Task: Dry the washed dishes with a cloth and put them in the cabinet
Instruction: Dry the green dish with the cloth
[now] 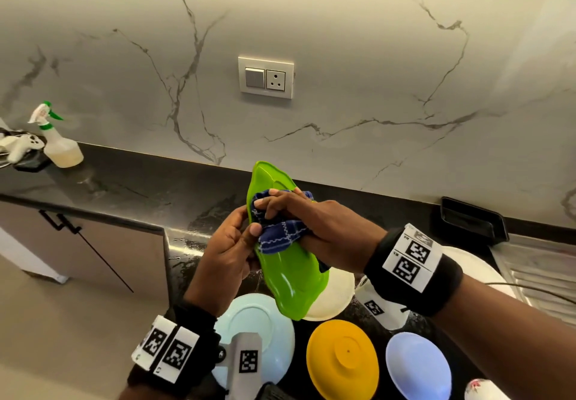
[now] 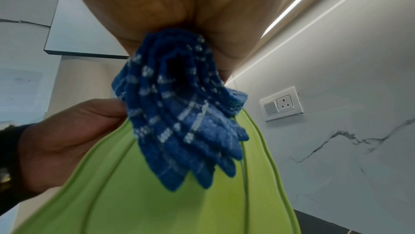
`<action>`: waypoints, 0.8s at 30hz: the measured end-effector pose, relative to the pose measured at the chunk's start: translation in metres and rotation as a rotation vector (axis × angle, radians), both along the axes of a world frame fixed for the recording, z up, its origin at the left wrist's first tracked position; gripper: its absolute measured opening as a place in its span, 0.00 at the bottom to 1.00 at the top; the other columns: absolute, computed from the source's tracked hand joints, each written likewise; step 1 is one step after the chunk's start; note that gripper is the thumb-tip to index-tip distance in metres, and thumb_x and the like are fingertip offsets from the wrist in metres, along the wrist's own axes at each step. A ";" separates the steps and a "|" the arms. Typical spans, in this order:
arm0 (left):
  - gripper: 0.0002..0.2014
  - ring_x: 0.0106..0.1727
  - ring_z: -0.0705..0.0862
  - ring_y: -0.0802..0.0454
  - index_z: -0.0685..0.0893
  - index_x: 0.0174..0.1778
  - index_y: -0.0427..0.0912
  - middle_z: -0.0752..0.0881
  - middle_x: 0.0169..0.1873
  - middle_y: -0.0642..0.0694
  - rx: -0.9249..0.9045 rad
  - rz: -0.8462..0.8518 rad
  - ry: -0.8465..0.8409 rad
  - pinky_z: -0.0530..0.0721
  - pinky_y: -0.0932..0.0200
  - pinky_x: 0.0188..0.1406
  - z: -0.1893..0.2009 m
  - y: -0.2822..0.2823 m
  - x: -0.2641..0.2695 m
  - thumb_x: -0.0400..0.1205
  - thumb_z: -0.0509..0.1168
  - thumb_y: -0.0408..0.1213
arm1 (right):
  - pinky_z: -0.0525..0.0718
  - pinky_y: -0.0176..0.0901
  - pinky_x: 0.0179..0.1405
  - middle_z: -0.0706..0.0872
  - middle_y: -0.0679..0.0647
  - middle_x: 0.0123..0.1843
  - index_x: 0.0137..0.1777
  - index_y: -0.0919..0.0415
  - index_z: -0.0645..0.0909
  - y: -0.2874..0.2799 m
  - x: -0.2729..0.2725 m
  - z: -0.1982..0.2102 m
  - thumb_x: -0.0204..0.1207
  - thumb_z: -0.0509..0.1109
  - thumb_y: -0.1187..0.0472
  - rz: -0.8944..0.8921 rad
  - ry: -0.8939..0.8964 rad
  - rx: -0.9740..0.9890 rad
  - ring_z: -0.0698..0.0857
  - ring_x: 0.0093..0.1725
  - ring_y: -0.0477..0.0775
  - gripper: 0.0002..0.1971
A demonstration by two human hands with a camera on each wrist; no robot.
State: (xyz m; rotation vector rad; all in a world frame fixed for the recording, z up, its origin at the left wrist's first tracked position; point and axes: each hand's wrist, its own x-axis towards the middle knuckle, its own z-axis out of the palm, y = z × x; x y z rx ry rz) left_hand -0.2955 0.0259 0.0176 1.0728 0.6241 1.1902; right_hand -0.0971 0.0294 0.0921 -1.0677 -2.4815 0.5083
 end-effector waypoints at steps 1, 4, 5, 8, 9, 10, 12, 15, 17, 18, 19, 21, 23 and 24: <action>0.32 0.57 0.90 0.42 0.76 0.73 0.39 0.88 0.61 0.34 0.011 0.007 0.012 0.92 0.49 0.45 0.001 -0.001 -0.001 0.79 0.75 0.53 | 0.85 0.50 0.55 0.78 0.47 0.76 0.71 0.47 0.70 0.002 -0.001 0.002 0.77 0.62 0.71 -0.004 0.017 0.013 0.86 0.60 0.57 0.26; 0.17 0.49 0.92 0.46 0.79 0.69 0.37 0.91 0.53 0.38 0.047 0.041 0.094 0.91 0.53 0.39 0.000 -0.004 -0.003 0.85 0.64 0.38 | 0.85 0.54 0.54 0.83 0.51 0.71 0.69 0.49 0.71 0.016 0.001 0.009 0.78 0.63 0.65 -0.078 0.098 0.009 0.88 0.57 0.59 0.21; 0.15 0.47 0.91 0.47 0.79 0.68 0.36 0.92 0.52 0.39 0.063 0.066 0.124 0.91 0.54 0.39 0.000 -0.005 -0.005 0.86 0.63 0.35 | 0.86 0.55 0.52 0.86 0.52 0.68 0.68 0.48 0.72 0.022 0.003 0.012 0.78 0.64 0.63 -0.125 0.117 -0.021 0.89 0.54 0.59 0.20; 0.16 0.56 0.90 0.36 0.82 0.67 0.36 0.91 0.56 0.35 0.101 0.164 0.174 0.89 0.40 0.56 -0.001 -0.002 -0.008 0.85 0.64 0.37 | 0.84 0.62 0.56 0.88 0.51 0.65 0.64 0.44 0.74 0.034 0.010 0.015 0.75 0.66 0.63 -0.203 0.204 -0.170 0.88 0.56 0.59 0.19; 0.17 0.59 0.89 0.33 0.84 0.67 0.38 0.91 0.57 0.35 0.094 0.204 0.173 0.86 0.36 0.60 -0.002 -0.001 -0.008 0.84 0.63 0.39 | 0.83 0.65 0.59 0.87 0.49 0.66 0.62 0.42 0.75 0.035 0.012 0.014 0.74 0.66 0.63 -0.209 0.237 -0.213 0.87 0.59 0.59 0.19; 0.16 0.60 0.88 0.31 0.85 0.66 0.39 0.90 0.58 0.34 0.085 0.247 0.163 0.85 0.34 0.62 -0.002 0.001 -0.006 0.84 0.63 0.40 | 0.83 0.66 0.60 0.87 0.48 0.67 0.60 0.40 0.75 0.035 0.013 0.013 0.73 0.66 0.62 -0.214 0.258 -0.240 0.87 0.60 0.59 0.19; 0.15 0.61 0.87 0.30 0.87 0.63 0.42 0.90 0.57 0.34 0.055 0.343 0.115 0.84 0.35 0.63 -0.001 0.002 -0.002 0.85 0.62 0.41 | 0.81 0.68 0.63 0.87 0.50 0.66 0.59 0.39 0.76 0.032 0.016 0.007 0.71 0.66 0.62 -0.226 0.286 -0.261 0.86 0.62 0.61 0.20; 0.10 0.52 0.90 0.40 0.87 0.58 0.42 0.92 0.51 0.38 -0.031 0.513 0.012 0.87 0.47 0.52 0.002 0.007 0.003 0.90 0.60 0.35 | 0.81 0.67 0.60 0.89 0.53 0.61 0.60 0.42 0.78 0.018 0.021 -0.010 0.71 0.66 0.65 -0.260 0.329 -0.265 0.86 0.58 0.62 0.20; 0.11 0.45 0.90 0.48 0.86 0.55 0.41 0.92 0.45 0.42 -0.086 0.574 -0.039 0.89 0.54 0.43 0.004 0.009 0.005 0.91 0.57 0.32 | 0.82 0.69 0.56 0.89 0.51 0.59 0.62 0.45 0.78 0.005 0.026 -0.023 0.75 0.65 0.65 -0.271 0.354 -0.260 0.86 0.53 0.64 0.19; 0.12 0.43 0.90 0.50 0.86 0.55 0.41 0.92 0.44 0.44 -0.112 0.599 -0.063 0.89 0.56 0.41 0.005 0.010 0.005 0.91 0.56 0.32 | 0.83 0.68 0.55 0.89 0.48 0.60 0.64 0.46 0.78 -0.001 0.029 -0.030 0.76 0.65 0.66 -0.273 0.360 -0.258 0.87 0.53 0.62 0.19; 0.12 0.43 0.90 0.51 0.86 0.55 0.42 0.92 0.44 0.44 -0.132 0.619 -0.087 0.89 0.57 0.40 0.005 0.011 0.004 0.91 0.56 0.32 | 0.84 0.66 0.55 0.88 0.45 0.61 0.66 0.47 0.78 -0.009 0.032 -0.036 0.77 0.65 0.68 -0.274 0.365 -0.255 0.88 0.53 0.57 0.20; 0.12 0.41 0.91 0.53 0.86 0.54 0.43 0.93 0.42 0.47 -0.163 0.653 -0.126 0.89 0.58 0.37 0.005 0.013 0.003 0.92 0.56 0.33 | 0.85 0.59 0.58 0.87 0.42 0.64 0.69 0.49 0.78 -0.024 0.039 -0.050 0.78 0.65 0.73 -0.281 0.376 -0.265 0.88 0.57 0.49 0.24; 0.13 0.37 0.92 0.56 0.85 0.53 0.43 0.94 0.37 0.50 -0.186 0.661 -0.149 0.88 0.62 0.32 0.004 0.015 0.002 0.92 0.55 0.33 | 0.85 0.55 0.63 0.85 0.40 0.69 0.71 0.48 0.78 -0.037 0.044 -0.061 0.78 0.65 0.76 -0.290 0.390 -0.271 0.86 0.64 0.45 0.27; 0.13 0.34 0.91 0.58 0.85 0.52 0.43 0.93 0.34 0.51 -0.212 0.658 -0.162 0.87 0.64 0.30 0.004 0.016 0.003 0.92 0.54 0.33 | 0.83 0.54 0.67 0.82 0.37 0.73 0.73 0.48 0.77 -0.043 0.044 -0.066 0.79 0.65 0.75 -0.287 0.385 -0.243 0.83 0.69 0.43 0.28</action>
